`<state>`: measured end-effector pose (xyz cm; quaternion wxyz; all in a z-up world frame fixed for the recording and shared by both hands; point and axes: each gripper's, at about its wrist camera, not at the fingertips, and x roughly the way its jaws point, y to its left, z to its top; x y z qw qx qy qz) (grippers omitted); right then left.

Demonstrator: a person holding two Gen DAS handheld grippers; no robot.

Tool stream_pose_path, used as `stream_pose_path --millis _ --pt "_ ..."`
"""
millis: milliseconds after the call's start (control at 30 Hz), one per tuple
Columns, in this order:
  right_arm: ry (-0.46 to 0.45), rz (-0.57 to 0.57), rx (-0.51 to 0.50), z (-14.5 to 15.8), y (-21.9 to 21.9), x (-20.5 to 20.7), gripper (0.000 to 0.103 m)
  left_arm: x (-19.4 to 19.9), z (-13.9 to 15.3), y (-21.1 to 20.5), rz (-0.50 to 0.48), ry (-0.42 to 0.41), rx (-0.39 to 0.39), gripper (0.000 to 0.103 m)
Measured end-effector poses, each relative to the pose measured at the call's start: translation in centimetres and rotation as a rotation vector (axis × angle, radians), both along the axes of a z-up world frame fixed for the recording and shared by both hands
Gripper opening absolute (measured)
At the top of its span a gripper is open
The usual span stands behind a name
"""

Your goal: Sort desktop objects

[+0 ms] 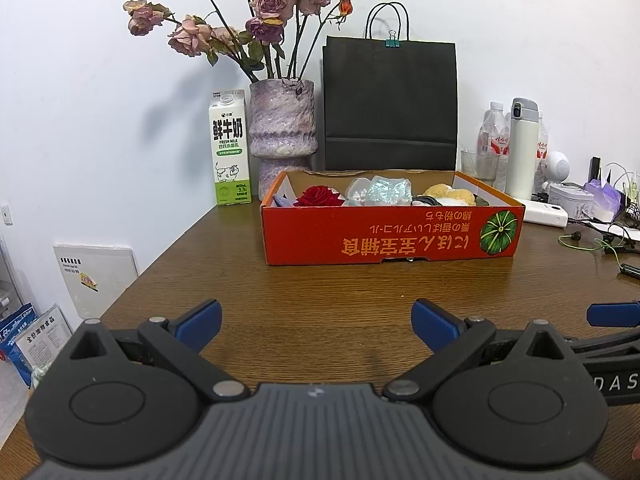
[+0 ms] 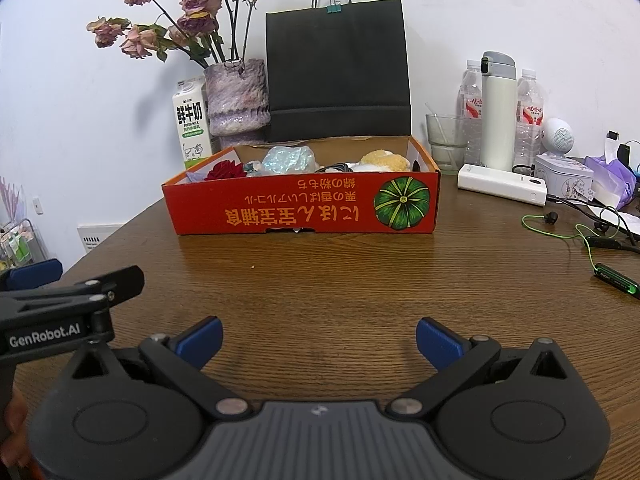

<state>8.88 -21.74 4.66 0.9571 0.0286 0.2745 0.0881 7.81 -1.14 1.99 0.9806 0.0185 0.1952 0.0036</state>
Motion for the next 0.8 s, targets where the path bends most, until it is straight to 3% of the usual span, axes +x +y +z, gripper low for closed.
stream_pose_path --millis 800 --pt "0.001 0.002 -0.005 -0.14 0.03 -0.02 0.103 0.4 -0.09 0.15 -0.014 0.011 -0.005 0.103"
